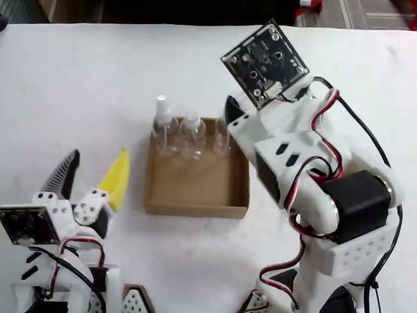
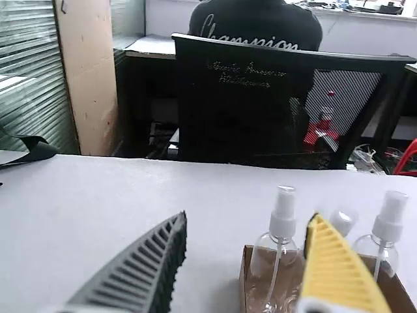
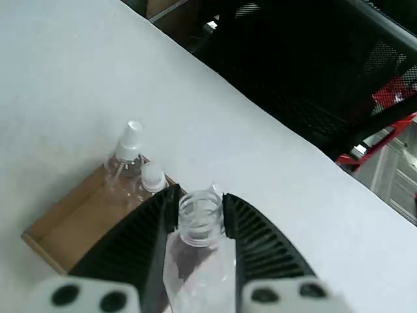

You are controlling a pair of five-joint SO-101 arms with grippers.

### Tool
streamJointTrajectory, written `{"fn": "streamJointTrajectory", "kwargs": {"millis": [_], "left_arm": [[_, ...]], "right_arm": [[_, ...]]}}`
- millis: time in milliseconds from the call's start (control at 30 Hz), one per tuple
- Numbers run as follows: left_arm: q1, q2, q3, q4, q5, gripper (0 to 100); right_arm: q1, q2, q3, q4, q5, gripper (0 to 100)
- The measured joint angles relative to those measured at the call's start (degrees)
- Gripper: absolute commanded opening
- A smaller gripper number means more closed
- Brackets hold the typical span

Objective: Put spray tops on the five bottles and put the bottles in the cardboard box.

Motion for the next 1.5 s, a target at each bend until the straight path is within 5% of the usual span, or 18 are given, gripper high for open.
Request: {"fn": "streamJointTrajectory", "kwargs": {"millis": [333,600,833,1167,1500], "left_arm": [[1.93,-0.18,-14.59,13.45,-0.88,38],[9.67,-0.18,-15.65,15.30,-0.88,38],[11.87,-0.18,-10.46,10.46,-0.88,38],[12.04,-0.18,-4.13,2.73,-0.88,38],[7.65,-0.09,-0.79,-0.53,-0.88,38]], "right_arm": [[-14.33,0.00,-1.76,-11.87,-7.74,1.6],[-17.14,4.31,-0.53,-20.66,-10.37,1.6],[-18.90,7.12,0.97,-19.16,-22.07,1.6],[-31.12,7.30,1.05,-13.80,-20.66,1.6],[-31.65,5.80,1.05,-10.90,-20.13,1.6]]}}
